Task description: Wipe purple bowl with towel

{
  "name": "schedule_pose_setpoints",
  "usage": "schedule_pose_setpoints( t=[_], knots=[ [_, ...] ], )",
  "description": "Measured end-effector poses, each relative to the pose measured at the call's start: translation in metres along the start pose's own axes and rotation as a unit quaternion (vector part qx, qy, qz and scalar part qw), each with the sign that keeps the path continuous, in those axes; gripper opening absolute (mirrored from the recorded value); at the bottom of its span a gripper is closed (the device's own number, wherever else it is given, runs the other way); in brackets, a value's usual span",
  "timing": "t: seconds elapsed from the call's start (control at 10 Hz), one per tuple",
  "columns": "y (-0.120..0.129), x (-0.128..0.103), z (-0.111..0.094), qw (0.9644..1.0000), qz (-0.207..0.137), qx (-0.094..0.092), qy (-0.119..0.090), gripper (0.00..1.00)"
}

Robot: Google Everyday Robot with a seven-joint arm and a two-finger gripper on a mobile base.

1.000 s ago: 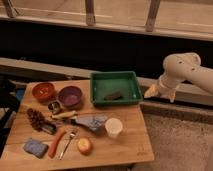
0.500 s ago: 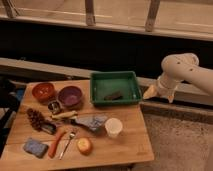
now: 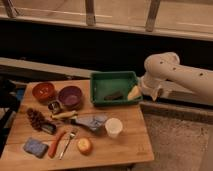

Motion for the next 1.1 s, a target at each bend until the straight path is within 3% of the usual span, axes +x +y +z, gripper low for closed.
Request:
schedule_pose_setpoints(
  t=[0.3,0.4,0.6,0.8,1.1],
  knots=[
    [0.048,-0.008,0.005,0.9976,-0.063,-0.029,0.002,0.80],
    [0.067,-0.010,0.007,0.9951,-0.091,-0.038,0.003,0.80],
    [0.101,-0.009,0.010,0.9868,-0.149,-0.061,0.012,0.80],
    [0.128,0.019,0.014,0.9750,-0.208,-0.075,0.027,0.80],
    [0.129,0.024,0.015,0.9737,-0.213,-0.076,0.027,0.80]
  ],
)
